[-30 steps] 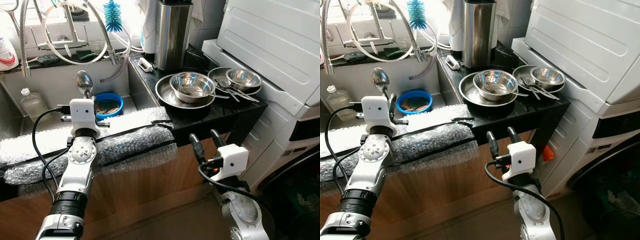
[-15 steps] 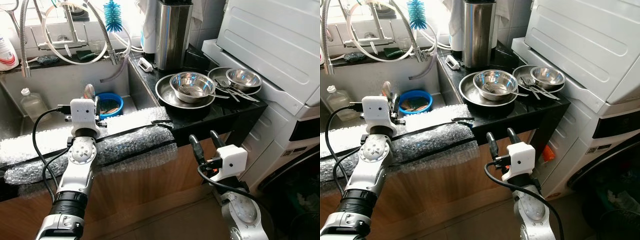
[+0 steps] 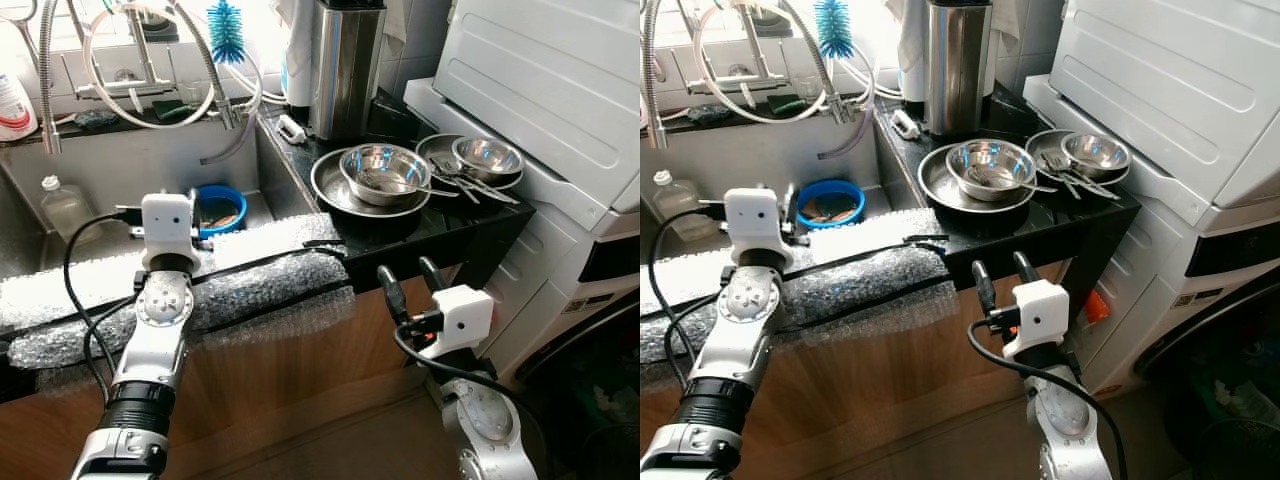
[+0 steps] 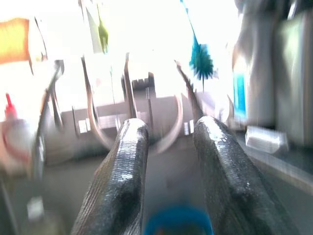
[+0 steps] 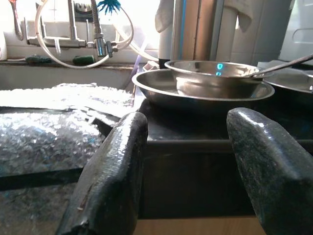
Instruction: Kitchen organization
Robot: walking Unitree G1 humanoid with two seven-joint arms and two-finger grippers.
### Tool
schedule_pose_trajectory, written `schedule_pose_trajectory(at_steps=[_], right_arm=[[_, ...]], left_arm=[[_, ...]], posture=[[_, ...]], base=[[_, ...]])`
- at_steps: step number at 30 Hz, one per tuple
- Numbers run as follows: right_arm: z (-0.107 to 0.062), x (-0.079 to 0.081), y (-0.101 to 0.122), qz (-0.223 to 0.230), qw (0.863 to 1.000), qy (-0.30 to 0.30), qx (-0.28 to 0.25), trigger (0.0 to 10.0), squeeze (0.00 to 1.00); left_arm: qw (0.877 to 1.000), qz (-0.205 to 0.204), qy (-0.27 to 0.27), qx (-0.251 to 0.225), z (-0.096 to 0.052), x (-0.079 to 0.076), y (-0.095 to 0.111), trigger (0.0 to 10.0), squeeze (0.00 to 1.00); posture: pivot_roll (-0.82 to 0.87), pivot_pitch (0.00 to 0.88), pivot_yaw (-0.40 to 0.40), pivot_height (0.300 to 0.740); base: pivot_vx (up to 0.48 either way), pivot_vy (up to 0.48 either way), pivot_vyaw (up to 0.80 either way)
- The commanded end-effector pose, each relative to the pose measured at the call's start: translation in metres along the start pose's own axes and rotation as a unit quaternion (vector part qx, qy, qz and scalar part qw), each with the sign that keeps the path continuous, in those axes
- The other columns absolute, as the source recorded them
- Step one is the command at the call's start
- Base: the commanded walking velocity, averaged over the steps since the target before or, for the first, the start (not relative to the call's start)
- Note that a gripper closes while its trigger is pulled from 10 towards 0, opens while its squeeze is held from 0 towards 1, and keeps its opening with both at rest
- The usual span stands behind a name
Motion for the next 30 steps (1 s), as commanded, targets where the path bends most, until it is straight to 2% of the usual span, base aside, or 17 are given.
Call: schedule_pose_trajectory(at_steps=[1,3,8,10,11,12,15,16,19,25,30], right_arm=[[0.001,-0.005,0.000,-0.007,1.000,-0.008,0.002,10.0,0.00],[0.001,-0.007,0.001,-0.009,1.000,-0.010,-0.001,10.0,0.00],[0.000,-0.011,0.002,-0.011,1.000,-0.016,-0.001,10.0,0.00],[0.000,-0.012,0.003,-0.013,1.000,-0.017,-0.002,10.0,0.00],[0.000,-0.012,0.003,-0.013,1.000,-0.017,-0.002,10.0,0.00],[0.000,-0.014,0.006,-0.016,1.000,-0.020,-0.005,10.0,0.00],[-0.002,-0.020,0.009,-0.019,0.999,-0.027,-0.008,10.0,0.00],[-0.002,-0.023,0.010,-0.021,0.999,-0.031,-0.009,10.0,0.00],[-0.002,-0.028,0.013,-0.024,0.999,-0.035,-0.011,10.0,0.00],[0.000,-0.031,0.015,-0.018,0.999,-0.047,-0.015,10.0,0.00],[0.002,-0.039,0.019,-0.019,0.998,-0.063,-0.019,10.0,0.00]], left_arm=[[0.999,0.019,-0.013,-0.031,0.002,0.002,0.015,10.0,0.00],[0.997,0.051,-0.031,-0.049,-0.001,0.013,0.026,10.0,0.00],[0.996,0.074,-0.023,-0.036,-0.014,0.036,0.025,10.0,0.00],[0.996,0.088,-0.019,-0.010,-0.028,0.047,0.015,10.0,0.00],[0.996,0.088,-0.019,-0.010,-0.028,0.047,0.015,10.0,0.00],[0.995,0.096,-0.019,0.012,-0.041,0.053,0.010,10.0,0.00],[0.994,0.100,-0.028,0.030,-0.056,0.054,0.006,10.0,0.00],[0.993,0.105,-0.034,0.044,-0.066,0.056,0.003,10.0,0.00],[0.992,0.104,-0.022,0.065,-0.076,0.062,-0.003,10.0,0.00],[0.994,0.088,-0.004,0.073,-0.078,0.061,-0.002,10.0,0.00],[0.995,0.071,-0.012,0.074,-0.073,0.049,-0.002,10.0,0.00]], posture=[[-0.07,0.000,-0.054,0.727],[-0.06,0.000,-0.053,0.727],[-0.06,0.000,-0.053,0.727],[-0.09,0.000,-0.047,0.727],[-0.09,0.000,-0.047,0.727],[-0.09,0.000,-0.048,0.727],[-0.09,0.000,-0.049,0.727],[-0.09,0.000,-0.050,0.727],[-0.09,0.000,-0.054,0.727],[-0.09,0.000,-0.061,0.727],[-0.09,0.000,-0.060,0.727]], base=[[0.000,0.000,0.00],[0.000,0.000,0.00],[0.000,0.000,0.00],[0.000,0.000,0.00],[0.000,0.000,0.00],[0.000,0.000,0.00],[0.000,0.000,0.00],[0.000,0.000,0.00],[0.000,0.000,0.00],[0.000,0.000,0.00],[0.000,0.000,0.00]])
Point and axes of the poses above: a point about 5 cm out from each wrist's last joint towards the gripper, its own z axis pointing out of the wrist towards the gripper, its own y axis along the axis of the wrist's last joint, x = y × z, the point moved 3 cm from there along z, pointing out of the wrist towards the gripper, and after that the axes turned 1 degree about z, right-handed, at the moved point
